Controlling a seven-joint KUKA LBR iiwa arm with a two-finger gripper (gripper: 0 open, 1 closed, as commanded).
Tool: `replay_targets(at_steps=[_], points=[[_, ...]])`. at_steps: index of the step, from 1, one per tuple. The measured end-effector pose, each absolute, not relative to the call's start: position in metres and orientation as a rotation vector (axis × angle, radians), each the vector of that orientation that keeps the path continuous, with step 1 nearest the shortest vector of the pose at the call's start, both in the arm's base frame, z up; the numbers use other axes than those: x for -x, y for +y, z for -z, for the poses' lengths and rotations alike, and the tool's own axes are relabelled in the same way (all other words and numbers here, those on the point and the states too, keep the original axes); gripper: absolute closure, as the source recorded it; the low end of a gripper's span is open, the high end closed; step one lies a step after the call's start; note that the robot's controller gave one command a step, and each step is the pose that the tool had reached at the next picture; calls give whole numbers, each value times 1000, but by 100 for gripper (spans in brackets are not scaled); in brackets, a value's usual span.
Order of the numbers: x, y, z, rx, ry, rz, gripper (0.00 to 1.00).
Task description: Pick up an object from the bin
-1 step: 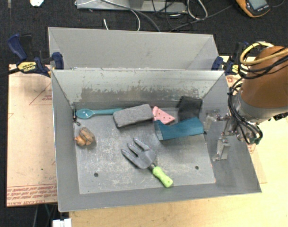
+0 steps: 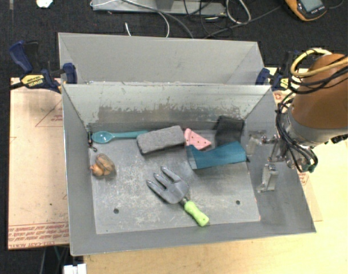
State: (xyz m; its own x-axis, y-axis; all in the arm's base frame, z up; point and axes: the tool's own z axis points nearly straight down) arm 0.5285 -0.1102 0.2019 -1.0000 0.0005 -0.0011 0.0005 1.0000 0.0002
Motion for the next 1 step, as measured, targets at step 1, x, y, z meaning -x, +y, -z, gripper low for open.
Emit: replay_targets(at_steps=[1], points=[[-559, -67, -176, -111, 3135, 0, 0]])
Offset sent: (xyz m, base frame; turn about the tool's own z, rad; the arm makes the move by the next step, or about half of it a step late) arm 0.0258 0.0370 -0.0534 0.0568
